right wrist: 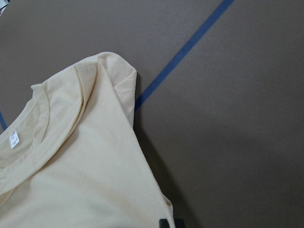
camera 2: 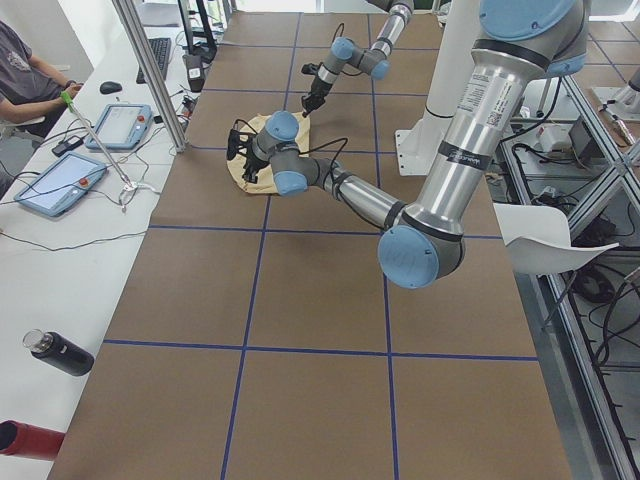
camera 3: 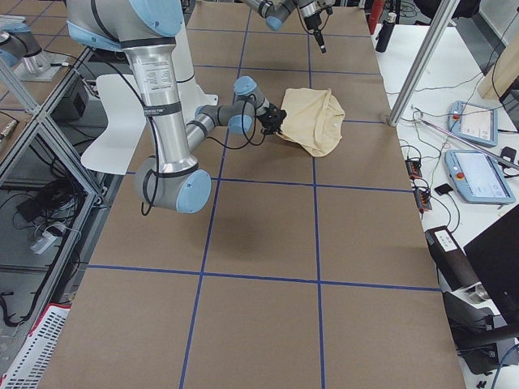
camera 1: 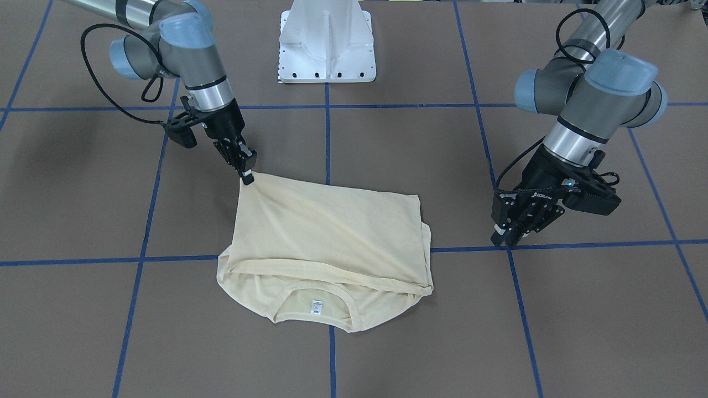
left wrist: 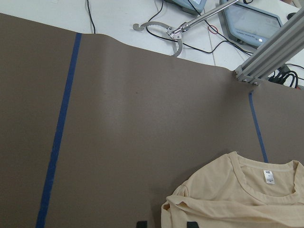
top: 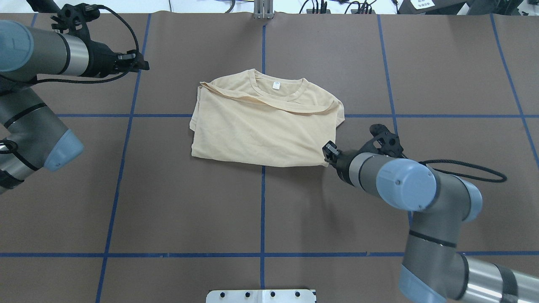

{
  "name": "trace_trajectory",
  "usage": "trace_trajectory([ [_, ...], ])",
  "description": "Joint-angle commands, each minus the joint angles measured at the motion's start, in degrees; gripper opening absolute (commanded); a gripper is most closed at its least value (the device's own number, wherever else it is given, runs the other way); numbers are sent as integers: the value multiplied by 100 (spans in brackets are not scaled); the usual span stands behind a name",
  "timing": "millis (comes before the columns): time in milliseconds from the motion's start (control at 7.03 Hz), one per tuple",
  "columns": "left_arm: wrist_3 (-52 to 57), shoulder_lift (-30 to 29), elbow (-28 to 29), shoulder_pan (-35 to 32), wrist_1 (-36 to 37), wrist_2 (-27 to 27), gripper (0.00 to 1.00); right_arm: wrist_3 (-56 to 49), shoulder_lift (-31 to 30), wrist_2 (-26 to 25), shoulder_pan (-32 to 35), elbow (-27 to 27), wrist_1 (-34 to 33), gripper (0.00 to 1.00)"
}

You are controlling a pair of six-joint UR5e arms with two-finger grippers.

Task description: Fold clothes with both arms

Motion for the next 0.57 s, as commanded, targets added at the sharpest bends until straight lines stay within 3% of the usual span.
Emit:
trace_trajectory([
  [0,-9,-67,-31,2,47,-376,38,142,-489,-13,-1201,1515,-1460,0],
  [142,-18,-76,-31,-24,47,-797,38,360,-446,-4,-1852,1878,-2201,0],
  [284,-96,-119,-49,-33,65,-966,39,824,-489,-82,-2363,1899,-2225,99],
  [427,-410,-155,-57,-25,65,-1264,39,994,-533,-161,-2586,1899,-2243,100],
])
